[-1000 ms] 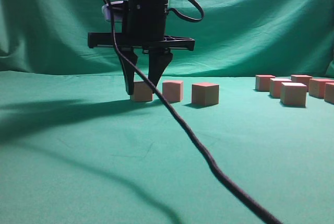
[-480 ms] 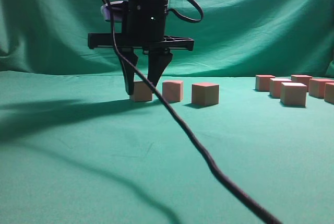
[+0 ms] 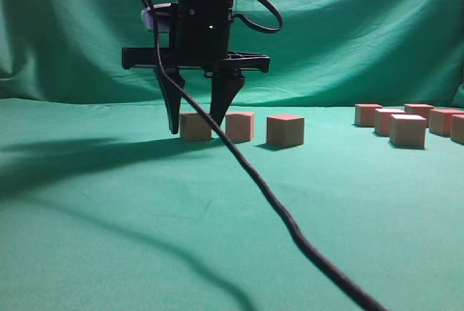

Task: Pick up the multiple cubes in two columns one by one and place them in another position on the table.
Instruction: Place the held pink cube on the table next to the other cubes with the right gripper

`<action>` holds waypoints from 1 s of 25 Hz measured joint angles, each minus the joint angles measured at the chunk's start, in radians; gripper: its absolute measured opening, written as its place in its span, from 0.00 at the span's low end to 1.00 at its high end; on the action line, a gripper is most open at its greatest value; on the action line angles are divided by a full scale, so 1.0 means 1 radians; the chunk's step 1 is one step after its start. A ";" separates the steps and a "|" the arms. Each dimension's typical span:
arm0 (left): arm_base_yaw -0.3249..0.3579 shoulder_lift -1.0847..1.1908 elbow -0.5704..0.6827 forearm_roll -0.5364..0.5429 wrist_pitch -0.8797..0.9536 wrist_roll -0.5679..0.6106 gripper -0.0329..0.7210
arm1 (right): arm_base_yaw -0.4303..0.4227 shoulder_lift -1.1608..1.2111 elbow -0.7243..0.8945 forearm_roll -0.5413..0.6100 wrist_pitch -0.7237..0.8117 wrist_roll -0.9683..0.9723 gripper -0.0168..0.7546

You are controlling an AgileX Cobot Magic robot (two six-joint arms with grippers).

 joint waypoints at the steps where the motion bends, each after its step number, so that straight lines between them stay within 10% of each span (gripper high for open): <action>1: 0.000 0.000 0.000 0.000 0.000 0.000 0.04 | 0.000 0.000 0.000 0.000 0.000 -0.002 0.54; 16: 0.000 0.000 0.000 0.000 0.000 0.000 0.04 | 0.000 0.001 -0.067 -0.036 -0.164 -0.047 0.67; 25: 0.000 0.000 0.000 0.000 0.000 0.000 0.04 | 0.000 -0.002 -0.374 -0.084 0.094 -0.052 0.67</action>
